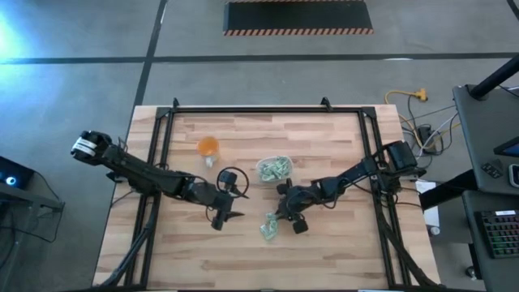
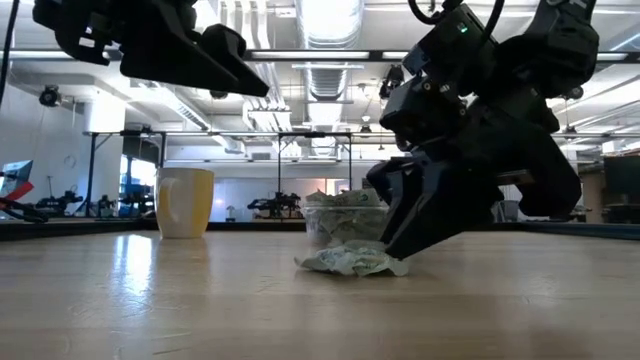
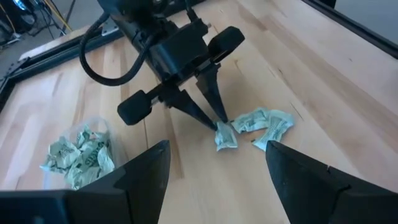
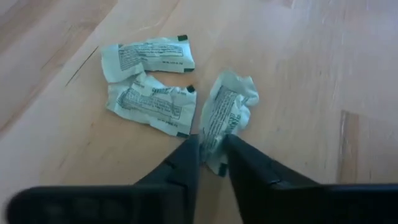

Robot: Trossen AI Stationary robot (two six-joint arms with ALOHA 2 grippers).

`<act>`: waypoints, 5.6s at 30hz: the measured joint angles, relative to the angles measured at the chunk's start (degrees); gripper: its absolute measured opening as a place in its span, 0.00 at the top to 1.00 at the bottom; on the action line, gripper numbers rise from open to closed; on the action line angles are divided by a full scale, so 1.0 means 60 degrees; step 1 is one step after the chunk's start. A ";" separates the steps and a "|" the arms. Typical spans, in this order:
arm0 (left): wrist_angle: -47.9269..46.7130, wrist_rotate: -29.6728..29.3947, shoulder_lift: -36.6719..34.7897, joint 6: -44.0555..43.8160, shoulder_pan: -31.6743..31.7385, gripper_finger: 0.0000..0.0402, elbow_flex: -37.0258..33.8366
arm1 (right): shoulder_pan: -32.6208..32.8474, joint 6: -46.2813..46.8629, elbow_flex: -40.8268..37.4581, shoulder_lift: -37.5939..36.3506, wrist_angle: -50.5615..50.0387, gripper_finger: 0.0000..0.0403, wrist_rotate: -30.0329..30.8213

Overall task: Pick and place Stevia / Truvia into bins
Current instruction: Put the stevia packet into the transparent bin

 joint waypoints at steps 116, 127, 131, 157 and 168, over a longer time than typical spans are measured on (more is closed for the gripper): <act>0.3189 -0.2998 0.3948 0.1853 0.1752 1.00 0.1134 | 0.0696 -0.0103 0.0498 -0.1479 -0.1268 0.73 -0.1006; 0.2816 -0.2057 0.4506 0.1014 0.2891 0.98 0.1415 | 0.0710 0.0001 0.0473 -0.1563 -0.1432 0.75 -0.1013; 0.2641 -0.1749 0.4476 0.1046 0.2875 0.85 0.1413 | 0.0710 0.0003 0.0470 -0.1563 -0.1514 0.74 -0.1013; 0.0143 -0.1698 -0.0171 0.0240 0.0460 0.38 0.0779 | 0.0579 -0.0034 0.0721 -0.0036 -0.0063 0.62 -0.0929; 0.0191 -0.1708 -0.1239 0.0247 -0.0823 0.38 0.0532 | 0.0565 -0.0005 0.0721 0.0270 -0.0052 0.60 -0.0211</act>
